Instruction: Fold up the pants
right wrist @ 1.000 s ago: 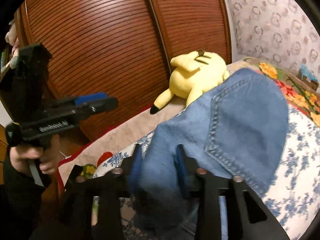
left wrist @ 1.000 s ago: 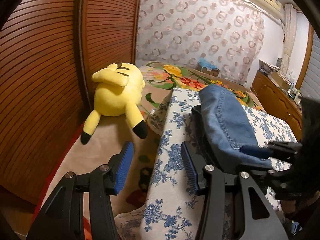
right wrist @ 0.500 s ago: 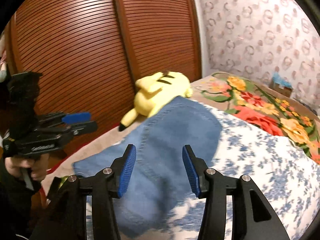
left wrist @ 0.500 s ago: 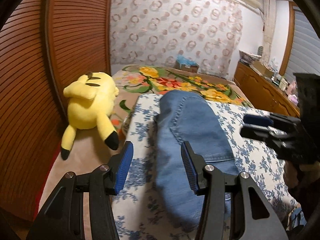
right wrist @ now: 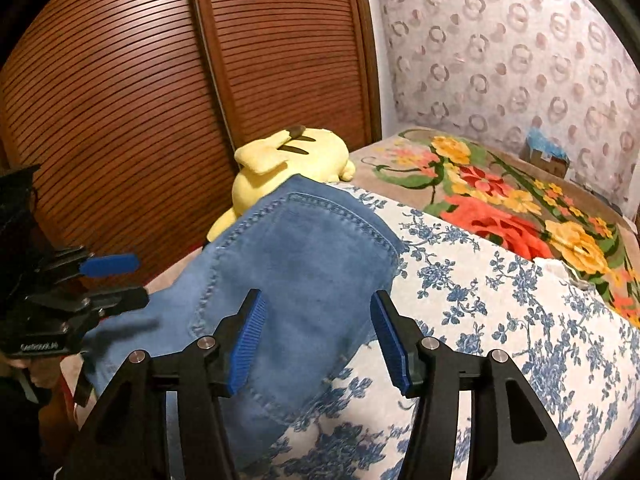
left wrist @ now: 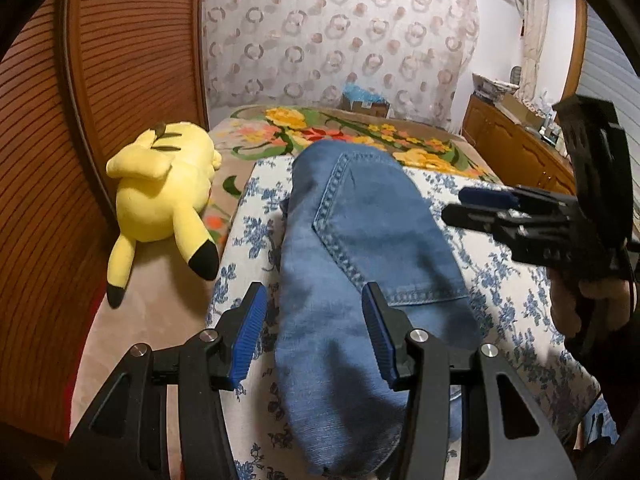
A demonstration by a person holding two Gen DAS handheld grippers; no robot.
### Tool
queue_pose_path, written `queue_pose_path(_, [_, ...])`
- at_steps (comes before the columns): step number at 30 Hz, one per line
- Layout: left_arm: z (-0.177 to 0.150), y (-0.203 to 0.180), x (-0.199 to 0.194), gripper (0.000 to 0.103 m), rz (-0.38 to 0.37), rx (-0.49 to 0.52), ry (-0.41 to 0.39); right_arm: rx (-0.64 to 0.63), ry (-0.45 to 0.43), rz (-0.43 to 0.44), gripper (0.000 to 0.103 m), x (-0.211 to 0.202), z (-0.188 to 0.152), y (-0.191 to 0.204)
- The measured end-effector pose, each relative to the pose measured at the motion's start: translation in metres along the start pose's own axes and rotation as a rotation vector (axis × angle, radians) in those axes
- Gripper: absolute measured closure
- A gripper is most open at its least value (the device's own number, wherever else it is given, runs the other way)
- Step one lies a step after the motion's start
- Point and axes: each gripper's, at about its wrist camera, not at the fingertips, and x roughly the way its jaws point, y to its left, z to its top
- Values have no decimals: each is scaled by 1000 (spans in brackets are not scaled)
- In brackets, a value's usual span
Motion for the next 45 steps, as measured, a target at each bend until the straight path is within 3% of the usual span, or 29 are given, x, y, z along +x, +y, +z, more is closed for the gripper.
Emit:
queue_pose_path(8, [-33, 8, 18, 52, 6, -24, 79, 41, 40, -10, 44, 22, 2, -20])
queue_pose_path(11, [-46, 12, 20, 52, 1, -27, 86, 79, 66, 24, 40, 34, 1, -27])
queue_pose_path(23, [-46, 18, 25, 52, -33, -30, 96, 128, 134, 122, 38, 78, 8, -38])
queue_pose_path(37, [5, 42, 43, 52, -43, -37, 58, 155, 155, 195, 38, 99, 11, -56])
queue_pose_path(40, [25, 46, 52, 52, -95, -50, 53, 154, 165, 220, 37, 105, 13, -61])
queue_pose_path(45, [62, 43, 69, 52, -107, -8, 28, 154, 175, 233, 38, 113, 16, -65])
